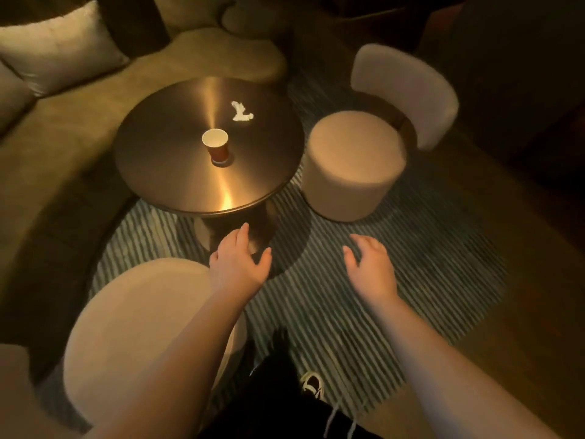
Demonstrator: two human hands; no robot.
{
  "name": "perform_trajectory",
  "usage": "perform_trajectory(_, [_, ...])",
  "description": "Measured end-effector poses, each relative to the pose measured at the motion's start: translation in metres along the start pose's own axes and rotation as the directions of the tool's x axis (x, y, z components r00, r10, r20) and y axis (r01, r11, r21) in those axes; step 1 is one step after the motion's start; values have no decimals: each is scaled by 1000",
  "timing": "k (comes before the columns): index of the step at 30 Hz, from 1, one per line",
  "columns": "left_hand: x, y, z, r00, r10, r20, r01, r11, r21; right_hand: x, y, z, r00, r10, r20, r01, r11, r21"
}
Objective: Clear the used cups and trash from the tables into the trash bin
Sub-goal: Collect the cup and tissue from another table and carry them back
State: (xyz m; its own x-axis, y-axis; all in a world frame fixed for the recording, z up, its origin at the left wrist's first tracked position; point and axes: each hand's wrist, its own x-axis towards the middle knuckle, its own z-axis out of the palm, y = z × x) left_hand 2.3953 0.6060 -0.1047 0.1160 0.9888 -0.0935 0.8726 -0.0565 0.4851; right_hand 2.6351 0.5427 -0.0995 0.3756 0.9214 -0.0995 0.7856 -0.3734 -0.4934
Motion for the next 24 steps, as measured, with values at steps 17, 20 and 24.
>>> perform_trajectory(17, [256, 5, 12, 922, -343, -179, 315, 934, -166, 328, -61, 49, 942, -279, 188, 292, 955, -49])
perform_trajectory(20, [305, -9, 5, 894, -393, -217, 350, 912, -212, 394, -94, 60, 915, -337, 221, 358, 932, -62])
perform_trajectory(24, [350, -25, 10, 868, -454, -199, 421, 887, -187, 453, -132, 76, 898, -362, 251, 390, 918, -73])
